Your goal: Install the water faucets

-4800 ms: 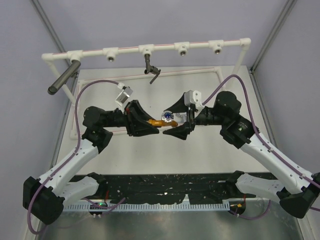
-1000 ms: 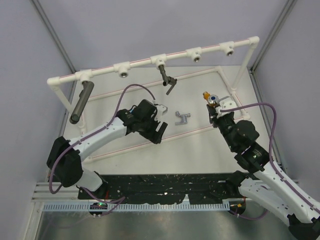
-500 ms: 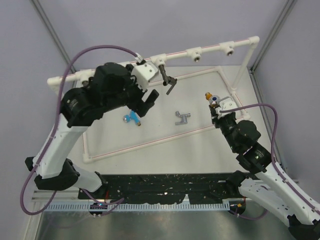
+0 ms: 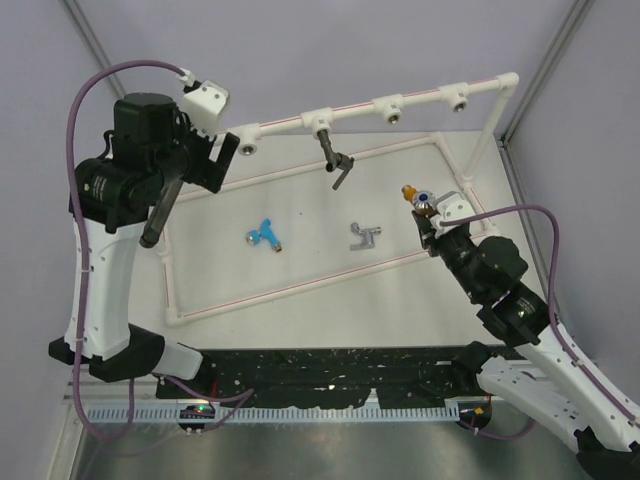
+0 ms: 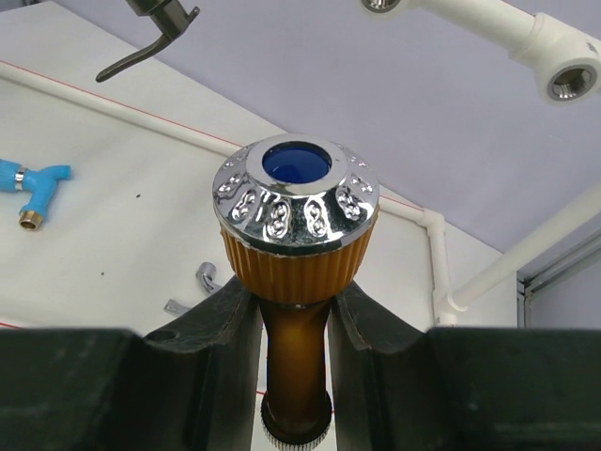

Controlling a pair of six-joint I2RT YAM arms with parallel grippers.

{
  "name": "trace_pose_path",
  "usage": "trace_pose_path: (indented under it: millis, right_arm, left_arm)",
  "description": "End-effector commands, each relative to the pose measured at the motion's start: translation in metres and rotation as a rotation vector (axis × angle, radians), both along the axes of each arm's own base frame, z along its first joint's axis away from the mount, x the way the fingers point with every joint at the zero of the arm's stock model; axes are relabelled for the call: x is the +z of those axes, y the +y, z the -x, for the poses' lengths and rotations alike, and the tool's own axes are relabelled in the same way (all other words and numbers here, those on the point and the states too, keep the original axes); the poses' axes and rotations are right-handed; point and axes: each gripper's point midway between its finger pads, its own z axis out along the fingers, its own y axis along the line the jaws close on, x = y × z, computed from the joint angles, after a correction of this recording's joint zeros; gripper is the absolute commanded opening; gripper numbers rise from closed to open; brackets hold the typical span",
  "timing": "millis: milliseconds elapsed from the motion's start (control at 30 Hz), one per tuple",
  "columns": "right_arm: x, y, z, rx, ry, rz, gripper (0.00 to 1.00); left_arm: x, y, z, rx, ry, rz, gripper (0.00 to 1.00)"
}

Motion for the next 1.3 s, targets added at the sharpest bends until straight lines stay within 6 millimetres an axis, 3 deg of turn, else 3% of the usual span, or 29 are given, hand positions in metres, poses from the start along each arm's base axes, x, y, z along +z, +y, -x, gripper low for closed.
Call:
trace_pose_path:
  millis: [0, 33, 167, 300, 367, 433, 633, 767, 900, 1000, 1167, 1267]
  right_arm:
    - [0.022, 0.013, 0.007, 0.087, -0.056, -0.047, 0.05]
    - [0.023, 0.015, 0.008, 0.099, -0.061, -0.048, 0.05]
    - [0.026, 0.018, 0.009, 0.117, -0.063, -0.047, 0.05]
    - [0.026, 0.015, 0.004, 0.086, -0.067, -0.033, 0.05]
    - [0.03, 0.014, 0.001, 0.07, -0.053, -0.043, 0.05]
    - [0.031, 0.015, 0.001, 0.077, -0.052, -0.033, 0.05]
    - [0.026, 0.005, -0.01, -0.004, -0.05, 0.006, 0.05]
    - [0.022, 0.0, -0.019, -0.049, -0.056, 0.007, 0.05]
    - [0.022, -0.006, -0.031, -0.065, -0.051, -0.04, 0.05]
    - [0.037, -0.015, -0.039, -0.062, -0.088, -0.113, 0.05]
    - [0.037, -0.016, -0.049, -0.064, -0.086, -0.129, 0.05]
    - [0.034, -0.018, -0.056, -0.077, -0.085, -0.125, 0.05]
  left_arm:
    - [0.011, 0.014, -0.022, -0.023, -0.095, -0.005, 0.88]
    - [0.013, 0.011, -0.024, -0.052, -0.099, 0.052, 0.87]
    - [0.014, 0.036, -0.039, -0.03, -0.097, 0.145, 0.86]
    - [0.017, 0.042, -0.043, -0.072, -0.101, 0.279, 0.87]
    - [0.027, 0.055, -0.044, -0.052, -0.156, 0.348, 0.86]
    - [0.028, 0.074, -0.045, 0.016, -0.207, 0.381, 0.87]
    - [0.004, 0.139, -0.056, 0.375, -0.193, 0.467, 0.87]
    - [-0.002, 0.163, -0.054, 0.475, -0.214, 0.558, 0.87]
    - [-0.01, 0.182, -0.052, 0.572, -0.2, 0.523, 0.87]
    - [-0.009, 0.207, -0.044, 0.709, -0.232, 0.532, 0.87]
    - [-0.02, 0.226, -0.051, 0.776, -0.24, 0.597, 0.87]
    - [-0.03, 0.22, -0.065, 0.725, -0.215, 0.641, 0.86]
